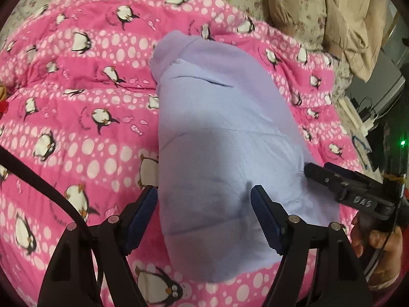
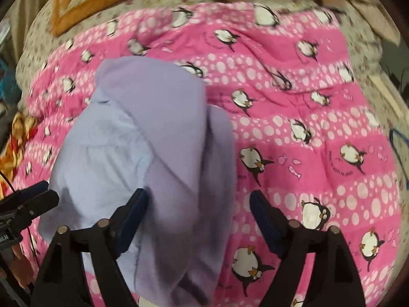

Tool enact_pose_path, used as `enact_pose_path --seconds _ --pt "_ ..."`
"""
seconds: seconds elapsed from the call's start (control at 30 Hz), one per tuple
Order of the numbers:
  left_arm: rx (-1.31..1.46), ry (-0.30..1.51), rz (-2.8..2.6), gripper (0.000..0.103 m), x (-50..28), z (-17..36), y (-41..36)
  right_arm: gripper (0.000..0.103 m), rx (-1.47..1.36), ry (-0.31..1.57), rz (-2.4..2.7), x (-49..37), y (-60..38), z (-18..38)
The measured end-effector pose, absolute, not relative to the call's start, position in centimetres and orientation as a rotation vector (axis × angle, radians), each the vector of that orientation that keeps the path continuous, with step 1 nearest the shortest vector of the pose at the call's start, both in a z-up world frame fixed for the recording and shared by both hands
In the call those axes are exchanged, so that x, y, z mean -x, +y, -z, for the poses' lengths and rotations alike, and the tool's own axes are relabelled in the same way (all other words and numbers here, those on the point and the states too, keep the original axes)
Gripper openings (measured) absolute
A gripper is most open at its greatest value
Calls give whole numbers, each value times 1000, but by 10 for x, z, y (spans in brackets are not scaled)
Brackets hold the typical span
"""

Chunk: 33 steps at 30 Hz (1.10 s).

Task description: Fold large clothes

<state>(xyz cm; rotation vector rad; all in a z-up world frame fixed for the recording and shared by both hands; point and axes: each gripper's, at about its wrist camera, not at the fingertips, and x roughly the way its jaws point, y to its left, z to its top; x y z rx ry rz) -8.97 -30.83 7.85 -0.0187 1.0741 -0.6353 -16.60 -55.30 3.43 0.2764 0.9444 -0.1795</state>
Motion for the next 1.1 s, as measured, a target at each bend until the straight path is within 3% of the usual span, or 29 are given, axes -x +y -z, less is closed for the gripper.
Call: enact_pose_path --seconds 0.23,0.57,0.6,0.63,0.7,0.8,1.1 --pt "9 1113 672 52 75 -59 -320 98 -417 950 106 145 -572 -13" --pt "45 1155 778 72 59 -35 -333 99 -603 952 -94 110 -582 18" --pt "71 1171 795 70 56 -31 -331 97 -644 948 -115 108 -583 23" --pt "84 1178 806 67 55 -30 -330 84 -708 941 -152 106 -584 30" --pt "90 1147 836 44 56 -34 -324 73 -791 926 -198 107 -579 35" --pt "82 1097 859 24 63 -51 -310 60 -689 910 -170 114 -559 14" --pt "-17 1095 850 24 114 -114 -209 56 -686 940 -333 154 -471 -43"
